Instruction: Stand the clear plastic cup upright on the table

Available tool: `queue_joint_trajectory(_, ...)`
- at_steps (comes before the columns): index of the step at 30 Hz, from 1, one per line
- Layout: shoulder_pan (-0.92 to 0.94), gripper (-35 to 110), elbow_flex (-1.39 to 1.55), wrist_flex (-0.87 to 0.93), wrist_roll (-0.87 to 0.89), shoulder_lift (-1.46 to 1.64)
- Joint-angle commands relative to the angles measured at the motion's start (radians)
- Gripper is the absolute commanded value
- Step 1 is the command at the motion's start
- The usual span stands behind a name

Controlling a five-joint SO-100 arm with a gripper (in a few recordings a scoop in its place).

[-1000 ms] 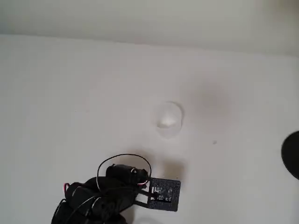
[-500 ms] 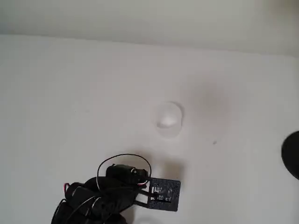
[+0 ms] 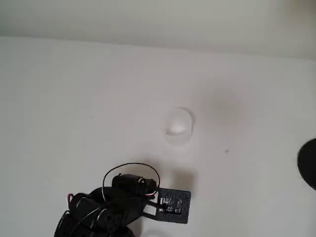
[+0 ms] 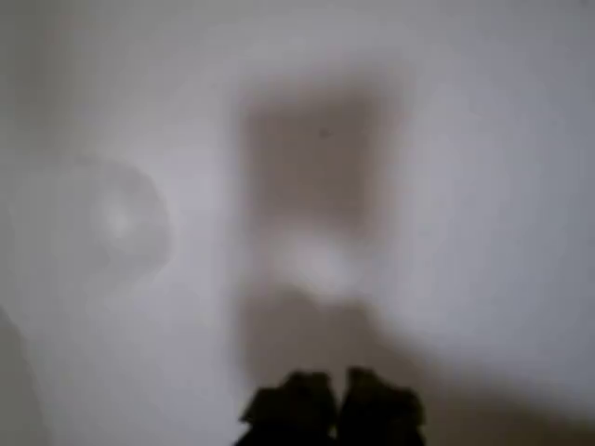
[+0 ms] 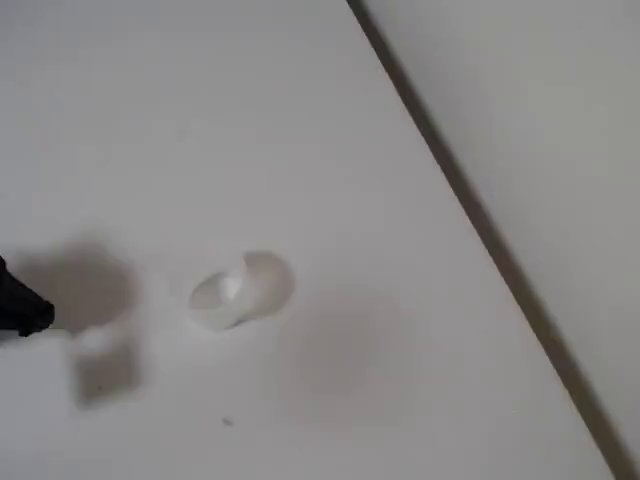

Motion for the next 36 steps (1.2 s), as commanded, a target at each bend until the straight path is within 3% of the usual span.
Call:
queue_joint_trajectory(1,0.002,1,-0.002,0.006,0.011,-0.003)
queue_joint_trajectory(36,0.002,1,-0.002,0.006,0.011,-0.003)
